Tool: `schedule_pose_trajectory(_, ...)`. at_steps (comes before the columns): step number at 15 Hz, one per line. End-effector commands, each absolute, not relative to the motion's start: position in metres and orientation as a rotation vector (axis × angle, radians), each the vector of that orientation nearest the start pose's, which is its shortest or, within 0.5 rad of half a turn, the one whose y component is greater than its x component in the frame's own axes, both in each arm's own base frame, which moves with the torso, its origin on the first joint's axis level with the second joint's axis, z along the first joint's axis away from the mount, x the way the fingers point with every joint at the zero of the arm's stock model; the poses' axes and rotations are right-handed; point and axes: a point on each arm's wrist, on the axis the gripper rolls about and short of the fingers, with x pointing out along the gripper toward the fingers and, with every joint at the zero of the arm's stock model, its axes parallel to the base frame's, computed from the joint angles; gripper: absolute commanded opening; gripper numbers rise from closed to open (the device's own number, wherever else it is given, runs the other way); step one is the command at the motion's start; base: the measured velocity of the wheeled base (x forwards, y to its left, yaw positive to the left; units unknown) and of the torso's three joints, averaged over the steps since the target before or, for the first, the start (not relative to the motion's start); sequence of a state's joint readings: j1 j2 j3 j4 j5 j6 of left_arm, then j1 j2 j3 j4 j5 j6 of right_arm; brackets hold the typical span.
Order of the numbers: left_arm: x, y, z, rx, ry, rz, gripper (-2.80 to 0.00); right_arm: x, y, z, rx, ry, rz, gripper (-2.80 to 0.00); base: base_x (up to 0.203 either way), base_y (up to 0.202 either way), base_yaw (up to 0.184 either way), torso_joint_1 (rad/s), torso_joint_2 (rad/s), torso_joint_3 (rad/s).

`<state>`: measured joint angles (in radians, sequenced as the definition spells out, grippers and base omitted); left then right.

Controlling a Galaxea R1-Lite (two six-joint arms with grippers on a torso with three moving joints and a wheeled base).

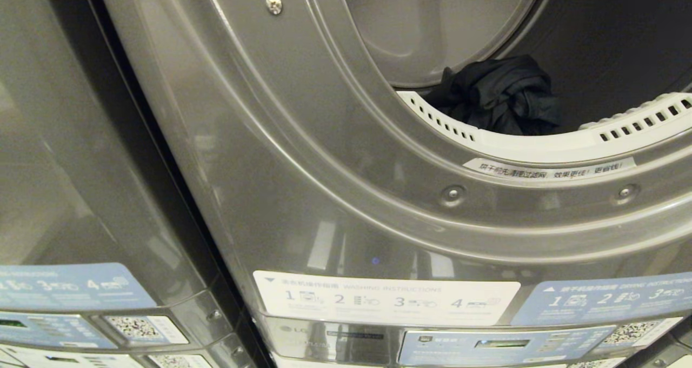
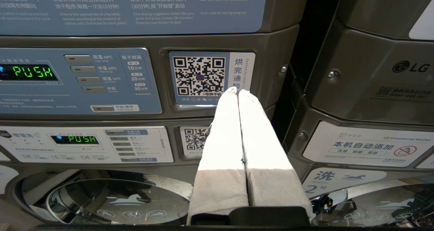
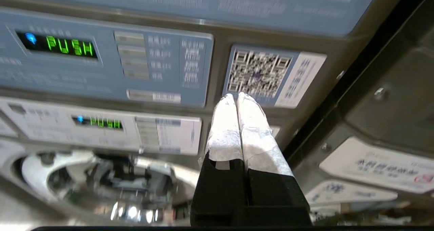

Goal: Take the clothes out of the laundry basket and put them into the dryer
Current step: Close the dryer

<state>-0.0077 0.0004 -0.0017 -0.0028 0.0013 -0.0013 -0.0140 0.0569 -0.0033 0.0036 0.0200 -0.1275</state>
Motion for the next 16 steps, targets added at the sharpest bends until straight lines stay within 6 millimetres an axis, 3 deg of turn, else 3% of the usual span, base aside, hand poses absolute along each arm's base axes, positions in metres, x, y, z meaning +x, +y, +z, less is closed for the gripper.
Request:
schedule_pose_trajectory(1,-0.023,0.0002,0.0762,-0.002,-0.006,-0.006,-2.8,-0.0228,0.0007,0.0752,-0.113,0.002,0.011,-2.8,0.0,0.0,0.0,0.0,0.0,0.0)
schedule_pose_trajectory(13,-0.0234,0.0002,0.0764,0.008,0.0,-0.006,-2.8,-0.0228,0.0006,0.0753,-0.084,0.001,0.006,-2.8,0.0,0.0,0.0,0.0,0.0,0.0)
schedule_pose_trajectory(16,-0.0233,0.0002,0.0761,0.008,0.0,-0.006,-2.8,-0.0228,0.0006,0.0753,-0.082,0.001,0.008,-2.8,-0.153,0.0,0.001,0.005,0.01,-0.001)
